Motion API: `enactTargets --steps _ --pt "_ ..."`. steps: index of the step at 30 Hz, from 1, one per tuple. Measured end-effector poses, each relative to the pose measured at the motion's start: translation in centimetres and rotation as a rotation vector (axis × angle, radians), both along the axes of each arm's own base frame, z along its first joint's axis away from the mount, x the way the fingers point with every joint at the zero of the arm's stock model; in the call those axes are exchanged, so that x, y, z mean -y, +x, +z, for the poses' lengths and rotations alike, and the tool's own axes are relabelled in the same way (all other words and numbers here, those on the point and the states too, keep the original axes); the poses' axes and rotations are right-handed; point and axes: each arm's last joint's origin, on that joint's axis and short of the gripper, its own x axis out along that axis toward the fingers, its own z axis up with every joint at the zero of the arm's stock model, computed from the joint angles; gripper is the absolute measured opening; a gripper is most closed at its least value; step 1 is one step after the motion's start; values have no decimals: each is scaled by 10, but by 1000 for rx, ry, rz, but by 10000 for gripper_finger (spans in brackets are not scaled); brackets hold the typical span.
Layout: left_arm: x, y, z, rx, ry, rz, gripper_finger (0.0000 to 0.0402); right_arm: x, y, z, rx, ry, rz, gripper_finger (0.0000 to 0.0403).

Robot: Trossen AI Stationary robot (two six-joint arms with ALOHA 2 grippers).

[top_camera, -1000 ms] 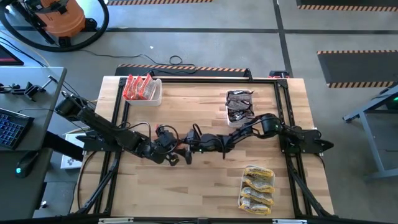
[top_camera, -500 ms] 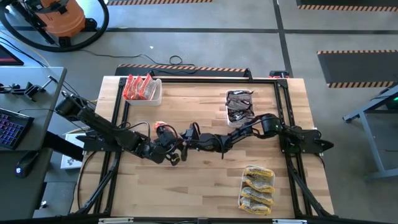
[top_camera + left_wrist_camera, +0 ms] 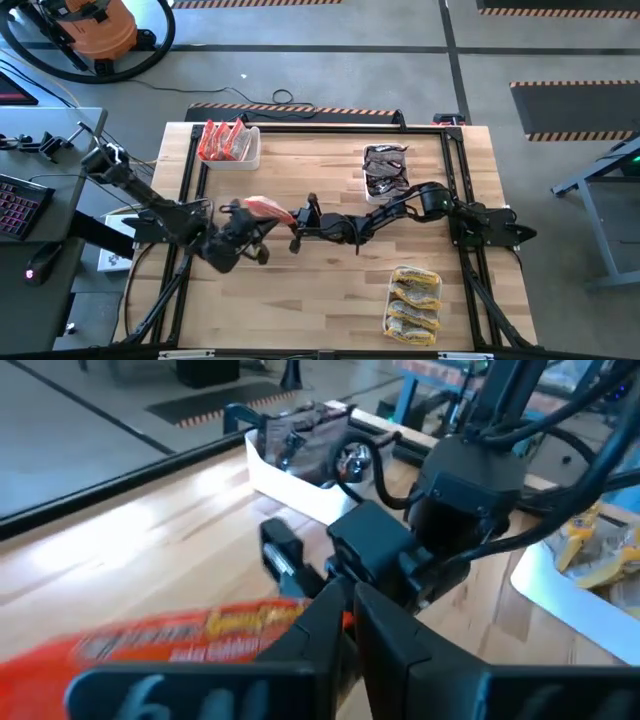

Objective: Sort Maruchan noodles
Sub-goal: Put the orange noodle pack into the top left white bin

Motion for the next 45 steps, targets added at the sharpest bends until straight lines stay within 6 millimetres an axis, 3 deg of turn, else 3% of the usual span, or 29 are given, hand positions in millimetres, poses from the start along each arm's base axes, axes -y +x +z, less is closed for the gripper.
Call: enactTargets --steps 5,9,15,20,23,27,31,37,45 --pt "13 -16 -2 78 -24 46 28 3 -2 10 -78 -165 -117 20" --pt "17 -26 -25 183 -136 85 19 8 -6 30 -215 -362 -295 21" --pt "7 -44 -67 485 -351 216 2 15 -15 63 -472 -745 -540 20" --pt "-11 -48 -81 624 -422 293 5 23 -17 81 -633 -1053 -610 20" --pt "-21 -43 -73 630 -417 265 21 31 -18 88 -692 -1200 -622 19" --pt "-39 -31 -45 675 -365 133 57 46 -15 101 -742 -1304 -674 19" --pt "-61 -28 -20 806 -304 6 103 60 -8 118 -759 -1314 -728 19" --pt "-91 -29 -7 892 -251 22 167 73 2 162 -678 -1257 -848 19" --pt "-126 -32 12 1081 -215 18 210 82 15 212 -607 -1273 -879 19"
